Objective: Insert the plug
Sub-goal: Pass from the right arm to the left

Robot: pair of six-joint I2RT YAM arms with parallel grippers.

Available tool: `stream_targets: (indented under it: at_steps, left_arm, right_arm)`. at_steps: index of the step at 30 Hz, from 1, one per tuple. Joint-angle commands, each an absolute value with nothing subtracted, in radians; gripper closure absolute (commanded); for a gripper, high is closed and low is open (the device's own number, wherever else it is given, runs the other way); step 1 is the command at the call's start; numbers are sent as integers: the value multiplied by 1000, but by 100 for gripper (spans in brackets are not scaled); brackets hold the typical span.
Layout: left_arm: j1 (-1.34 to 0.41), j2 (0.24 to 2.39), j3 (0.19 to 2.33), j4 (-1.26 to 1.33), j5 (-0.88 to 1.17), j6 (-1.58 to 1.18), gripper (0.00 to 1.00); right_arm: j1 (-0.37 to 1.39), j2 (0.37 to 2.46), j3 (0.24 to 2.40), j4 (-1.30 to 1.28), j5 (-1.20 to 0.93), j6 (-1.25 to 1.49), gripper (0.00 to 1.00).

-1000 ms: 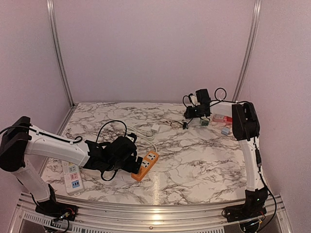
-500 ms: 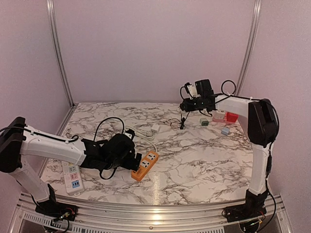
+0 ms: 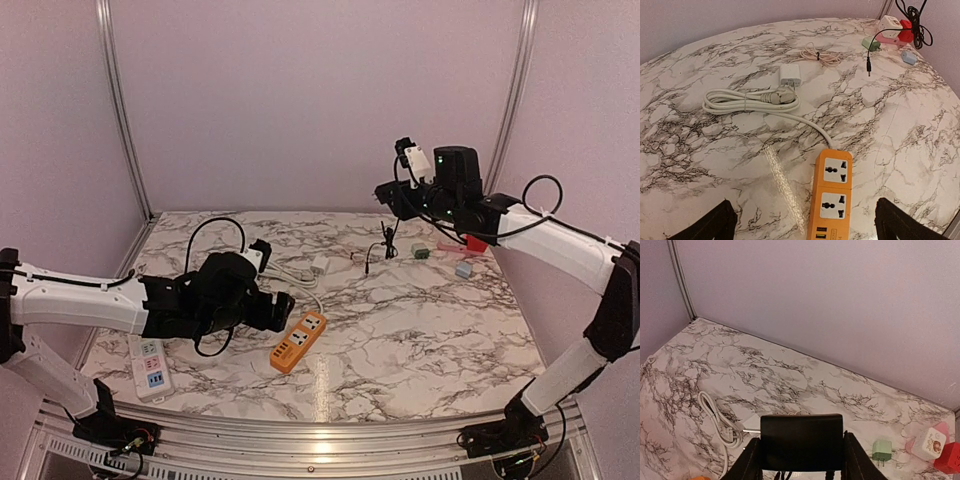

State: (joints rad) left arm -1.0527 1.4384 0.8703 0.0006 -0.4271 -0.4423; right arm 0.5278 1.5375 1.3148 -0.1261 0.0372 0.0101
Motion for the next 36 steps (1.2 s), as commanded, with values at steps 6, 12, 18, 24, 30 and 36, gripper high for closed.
stream_targets:
  at_steps: [6,12,18,24,30,36]
  left_arm:
    - [-1051,1374,870,203,-225,-291,1]
    - [-1052,1403,942,215,-153,-250,1]
    - [-1063,1408,963,237,-105,-126,1]
    - [-1082,1424,946,261,-180,57,1]
    - [-1110,1456,961,280,-293,128,1]
    - [-1136,1471,955,347,-348,182,1]
  right_arm:
    - [673,1300,1106,-83,80,105,69]
    - [792,1211,971,-10,49,130,68]
    - [841,1198,930,-10,-81,217,68]
    - [852,1191,906,30,-166,291,67]
    - [853,1183,901,47,-204,346,67]
    - [853,1187,897,44,-217,366,67]
